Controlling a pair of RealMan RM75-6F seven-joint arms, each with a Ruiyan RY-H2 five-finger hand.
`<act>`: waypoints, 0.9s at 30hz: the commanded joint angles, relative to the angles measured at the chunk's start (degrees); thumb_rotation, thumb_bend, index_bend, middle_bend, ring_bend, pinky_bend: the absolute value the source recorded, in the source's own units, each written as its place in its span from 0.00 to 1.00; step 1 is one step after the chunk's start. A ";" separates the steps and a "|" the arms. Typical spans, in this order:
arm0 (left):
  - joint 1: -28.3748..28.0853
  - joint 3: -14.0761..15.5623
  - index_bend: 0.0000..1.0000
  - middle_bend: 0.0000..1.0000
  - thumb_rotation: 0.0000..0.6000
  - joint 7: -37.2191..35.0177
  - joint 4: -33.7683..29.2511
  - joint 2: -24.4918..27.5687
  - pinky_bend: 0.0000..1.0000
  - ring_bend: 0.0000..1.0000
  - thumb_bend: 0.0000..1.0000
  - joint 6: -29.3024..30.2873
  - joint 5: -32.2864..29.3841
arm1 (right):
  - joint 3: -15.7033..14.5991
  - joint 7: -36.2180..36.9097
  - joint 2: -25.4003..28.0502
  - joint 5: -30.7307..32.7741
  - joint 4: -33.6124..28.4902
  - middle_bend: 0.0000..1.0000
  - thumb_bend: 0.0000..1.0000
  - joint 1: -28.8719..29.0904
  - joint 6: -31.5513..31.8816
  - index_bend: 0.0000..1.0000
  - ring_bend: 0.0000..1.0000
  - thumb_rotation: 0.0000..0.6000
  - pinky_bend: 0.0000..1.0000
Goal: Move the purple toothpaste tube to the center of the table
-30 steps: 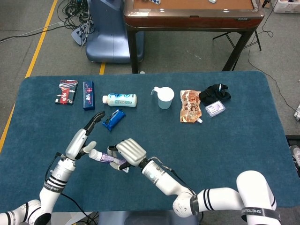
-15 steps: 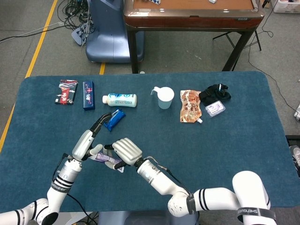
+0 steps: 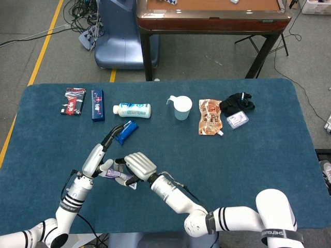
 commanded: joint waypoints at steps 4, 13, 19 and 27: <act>-0.28 -0.38 0.00 0.00 0.00 -0.54 1.52 -1.64 0.03 0.00 0.00 0.74 0.20 | 0.68 2.30 0.04 1.02 -0.10 0.82 0.78 -0.37 -1.11 0.93 0.70 1.00 0.46; -0.32 -0.82 0.00 0.00 0.00 -0.18 1.61 -1.19 0.03 0.00 0.00 1.31 0.19 | -0.48 0.76 2.47 1.41 -1.13 0.82 0.78 -0.18 -3.06 0.93 0.70 1.00 0.46; 0.16 -0.80 0.00 0.00 0.00 0.47 0.51 2.63 0.03 0.00 0.00 0.96 -0.02 | -3.46 -5.85 8.55 1.97 -2.78 0.82 0.78 0.67 -5.87 0.93 0.70 1.00 0.46; 1.69 1.01 0.00 0.00 0.00 2.37 -0.36 7.41 0.03 0.00 0.00 0.58 0.28 | -9.38 -17.77 17.37 6.91 -4.50 0.75 0.72 1.60 -7.53 0.92 0.62 1.00 0.45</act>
